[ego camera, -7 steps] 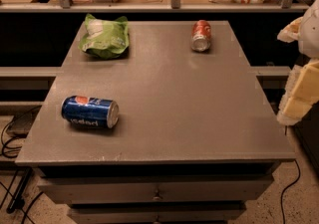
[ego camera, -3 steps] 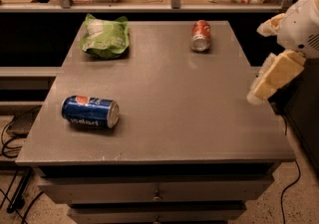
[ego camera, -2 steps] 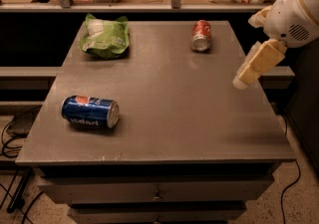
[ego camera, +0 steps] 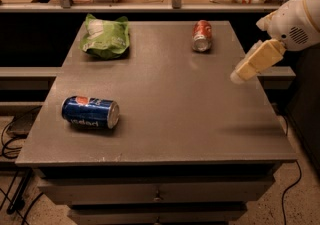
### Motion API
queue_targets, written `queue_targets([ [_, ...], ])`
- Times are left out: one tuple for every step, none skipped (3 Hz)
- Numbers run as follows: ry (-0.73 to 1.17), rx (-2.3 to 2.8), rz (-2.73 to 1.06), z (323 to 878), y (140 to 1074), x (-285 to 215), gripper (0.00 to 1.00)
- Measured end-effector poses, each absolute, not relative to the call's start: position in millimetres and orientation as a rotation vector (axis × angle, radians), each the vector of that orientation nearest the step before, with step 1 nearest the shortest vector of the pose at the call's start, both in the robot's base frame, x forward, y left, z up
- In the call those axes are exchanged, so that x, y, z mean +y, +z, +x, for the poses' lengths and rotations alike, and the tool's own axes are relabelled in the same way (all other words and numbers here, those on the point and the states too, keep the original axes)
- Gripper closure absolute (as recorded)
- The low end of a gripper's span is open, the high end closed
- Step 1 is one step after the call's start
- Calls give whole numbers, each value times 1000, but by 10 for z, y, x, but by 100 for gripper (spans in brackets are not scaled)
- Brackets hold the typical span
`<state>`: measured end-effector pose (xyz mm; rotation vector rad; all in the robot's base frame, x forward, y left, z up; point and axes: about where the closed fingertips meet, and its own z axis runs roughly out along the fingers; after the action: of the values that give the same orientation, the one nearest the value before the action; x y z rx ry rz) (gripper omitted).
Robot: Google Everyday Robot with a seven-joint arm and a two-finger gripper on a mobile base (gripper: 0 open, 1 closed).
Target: Move coke can near green rice chip bag
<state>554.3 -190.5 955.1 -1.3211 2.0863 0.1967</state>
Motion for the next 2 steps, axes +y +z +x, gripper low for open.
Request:
queue_targets([
  [219, 2075, -1172, 5967, 9543, -1998, 0],
  [232, 2062, -1048, 6433, 9444, -2057, 0],
])
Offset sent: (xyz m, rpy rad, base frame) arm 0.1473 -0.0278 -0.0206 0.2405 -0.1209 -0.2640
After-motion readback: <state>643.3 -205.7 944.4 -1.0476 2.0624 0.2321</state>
